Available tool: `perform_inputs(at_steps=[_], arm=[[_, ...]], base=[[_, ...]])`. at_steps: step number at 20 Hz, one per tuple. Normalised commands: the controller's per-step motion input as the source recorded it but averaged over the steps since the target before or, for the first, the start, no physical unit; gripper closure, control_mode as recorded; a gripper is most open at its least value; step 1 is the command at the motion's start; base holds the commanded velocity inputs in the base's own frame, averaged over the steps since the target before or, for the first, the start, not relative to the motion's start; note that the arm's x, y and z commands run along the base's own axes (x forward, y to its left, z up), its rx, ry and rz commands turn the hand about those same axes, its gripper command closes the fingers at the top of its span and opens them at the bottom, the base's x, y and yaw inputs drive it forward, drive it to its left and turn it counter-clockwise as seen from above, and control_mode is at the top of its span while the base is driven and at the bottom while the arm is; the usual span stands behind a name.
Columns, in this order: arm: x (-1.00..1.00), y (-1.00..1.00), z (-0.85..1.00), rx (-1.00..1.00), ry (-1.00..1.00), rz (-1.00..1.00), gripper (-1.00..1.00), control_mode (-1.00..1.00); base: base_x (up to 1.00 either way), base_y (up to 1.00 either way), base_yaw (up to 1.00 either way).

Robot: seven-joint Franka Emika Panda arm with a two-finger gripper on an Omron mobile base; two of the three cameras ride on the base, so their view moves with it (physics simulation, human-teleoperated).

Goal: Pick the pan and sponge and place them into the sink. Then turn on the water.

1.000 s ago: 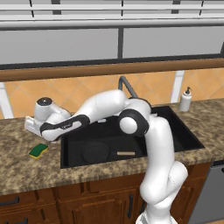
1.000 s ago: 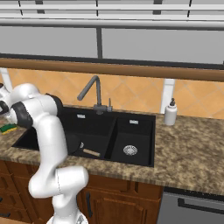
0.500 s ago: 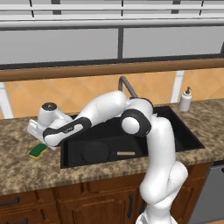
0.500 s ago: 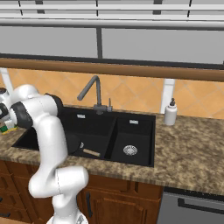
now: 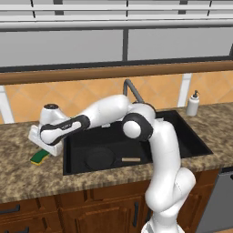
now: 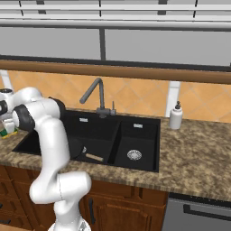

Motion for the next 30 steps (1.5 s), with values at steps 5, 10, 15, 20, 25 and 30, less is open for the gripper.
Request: perform_inputs(at_steps=[5,10,15,20,25,30], arm=[[0.0,0.24,-0.09,-0.13,0.0,0.06,-1.0,-1.0],[0.1,0.29,-0.05,-0.11,0.0,0.11,-1.0,-1.0],[0.22,0.11,-0.04,-0.05,0.02,0.11,-1.0,-1.0],[0.03,0.0,-0.2,0.0,0.04,0.07,-1.0,-1.0],[0.0,-0.01,-0.23,0.0,0.0,0.03,-1.0,-1.0],[0.02,0.0,-0.28,0.0,0.01,0.0,-1.0,-1.0]], base=[[0.0,0.0,0.0],[0.0,0.0,0.0],[0.0,0.0,0.0],[0.0,0.0,0.0],[0.0,0.0,0.0],[0.0,0.0,0.0]])
